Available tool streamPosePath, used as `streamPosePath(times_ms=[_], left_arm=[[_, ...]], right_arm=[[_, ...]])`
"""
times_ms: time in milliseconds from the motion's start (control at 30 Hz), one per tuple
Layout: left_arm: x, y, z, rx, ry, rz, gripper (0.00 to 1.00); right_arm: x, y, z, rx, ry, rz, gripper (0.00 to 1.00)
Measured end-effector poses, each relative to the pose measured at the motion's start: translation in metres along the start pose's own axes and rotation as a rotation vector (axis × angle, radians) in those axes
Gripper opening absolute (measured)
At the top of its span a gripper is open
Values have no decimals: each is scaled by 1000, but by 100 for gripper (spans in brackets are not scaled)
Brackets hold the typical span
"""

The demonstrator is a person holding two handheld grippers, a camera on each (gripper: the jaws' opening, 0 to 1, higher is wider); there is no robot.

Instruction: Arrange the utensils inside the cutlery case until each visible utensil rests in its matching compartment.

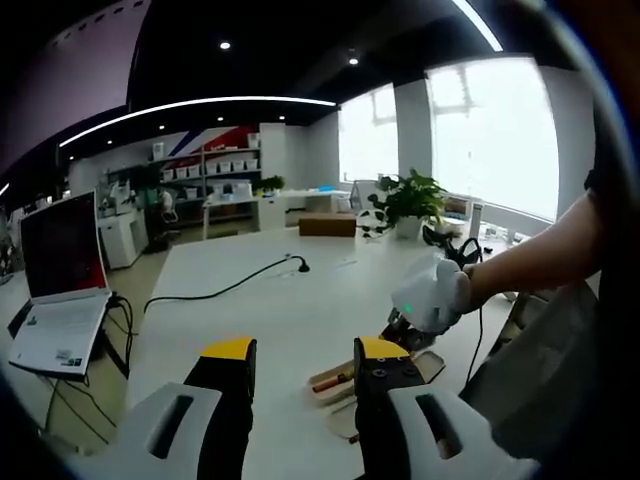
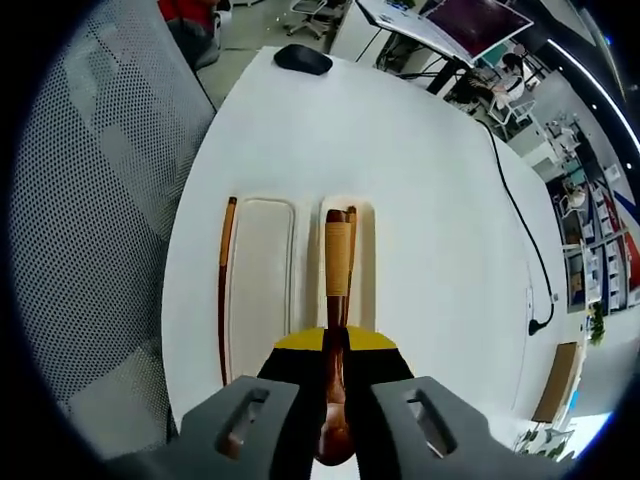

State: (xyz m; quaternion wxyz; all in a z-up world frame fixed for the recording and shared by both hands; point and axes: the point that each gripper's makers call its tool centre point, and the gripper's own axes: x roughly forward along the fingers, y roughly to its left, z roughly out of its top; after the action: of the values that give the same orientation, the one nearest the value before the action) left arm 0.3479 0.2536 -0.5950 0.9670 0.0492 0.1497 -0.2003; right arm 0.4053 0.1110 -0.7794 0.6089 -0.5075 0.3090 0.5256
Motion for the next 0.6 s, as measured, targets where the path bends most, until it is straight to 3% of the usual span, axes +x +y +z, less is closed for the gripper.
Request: streamPosePath(times_ms=[600], left_arm=[[2,1,-3,1,15,0,39]], right_arm=[[17,-1,-3,5,18,29,1]])
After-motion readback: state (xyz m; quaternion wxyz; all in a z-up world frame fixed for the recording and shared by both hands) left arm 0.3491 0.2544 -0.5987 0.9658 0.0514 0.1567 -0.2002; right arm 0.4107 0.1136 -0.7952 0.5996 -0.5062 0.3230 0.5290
